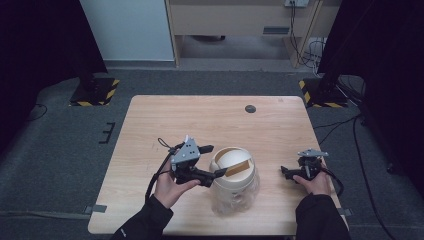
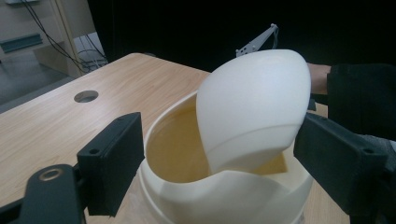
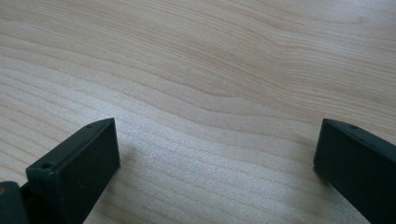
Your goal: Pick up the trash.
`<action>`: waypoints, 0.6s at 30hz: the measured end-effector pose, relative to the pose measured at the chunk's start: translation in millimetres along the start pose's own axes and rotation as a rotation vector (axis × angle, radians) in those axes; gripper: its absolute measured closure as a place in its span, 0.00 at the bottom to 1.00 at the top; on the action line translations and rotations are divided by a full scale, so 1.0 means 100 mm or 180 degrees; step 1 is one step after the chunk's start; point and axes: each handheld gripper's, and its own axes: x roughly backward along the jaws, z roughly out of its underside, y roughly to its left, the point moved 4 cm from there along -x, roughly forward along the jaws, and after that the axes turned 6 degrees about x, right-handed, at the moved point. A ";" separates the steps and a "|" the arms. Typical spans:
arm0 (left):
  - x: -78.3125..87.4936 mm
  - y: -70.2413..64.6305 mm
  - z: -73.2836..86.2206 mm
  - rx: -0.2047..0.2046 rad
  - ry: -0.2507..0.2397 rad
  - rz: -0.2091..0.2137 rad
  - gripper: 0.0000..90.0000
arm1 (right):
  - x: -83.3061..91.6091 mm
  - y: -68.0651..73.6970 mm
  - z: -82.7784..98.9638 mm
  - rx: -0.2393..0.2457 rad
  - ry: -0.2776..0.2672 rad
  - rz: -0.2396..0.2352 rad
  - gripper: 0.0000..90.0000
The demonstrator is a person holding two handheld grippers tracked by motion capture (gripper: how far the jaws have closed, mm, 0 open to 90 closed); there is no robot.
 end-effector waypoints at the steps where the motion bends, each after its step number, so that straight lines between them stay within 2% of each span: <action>1: 0.00 0.00 0.00 0.0000 0.0000 0.0000 0.18 | 0.00 0.00 0.00 0.0000 0.0000 0.0000 0.01; 6: 0.18 0.07 0.01 0.0098 -0.0077 -0.0120 0.18 | 0.00 0.00 0.00 0.0000 0.0000 0.0000 0.01; 8: 0.30 0.15 0.04 0.0158 -0.0114 -0.0242 0.18 | 0.00 0.00 0.00 -0.0001 0.0000 0.0001 0.01; 10: 0.34 0.18 0.05 0.0176 -0.0114 -0.0283 0.18 | 0.00 0.00 0.00 -0.0001 0.0000 0.0001 0.01; 11: 0.41 0.24 0.11 0.0215 -0.0098 -0.0376 0.18 | 0.00 0.00 0.00 -0.0001 0.0000 0.0001 0.01; 12: 0.41 0.24 0.11 0.0215 -0.0098 -0.0376 0.18 | 0.00 0.00 0.00 0.0000 0.0000 0.0001 0.01; 13: 0.45 0.33 0.21 0.0287 -0.0049 -0.0489 0.19 | 0.00 0.00 0.00 0.0000 0.0000 0.0001 0.01; 15: 0.46 0.37 0.25 0.0326 -0.0024 -0.0536 0.20 | 0.00 0.00 0.00 -0.0001 0.0000 0.0001 0.01; 18: 0.43 0.64 0.56 0.0484 0.0221 -0.0799 0.22 | 0.00 0.00 0.00 0.0000 0.0000 0.0000 0.01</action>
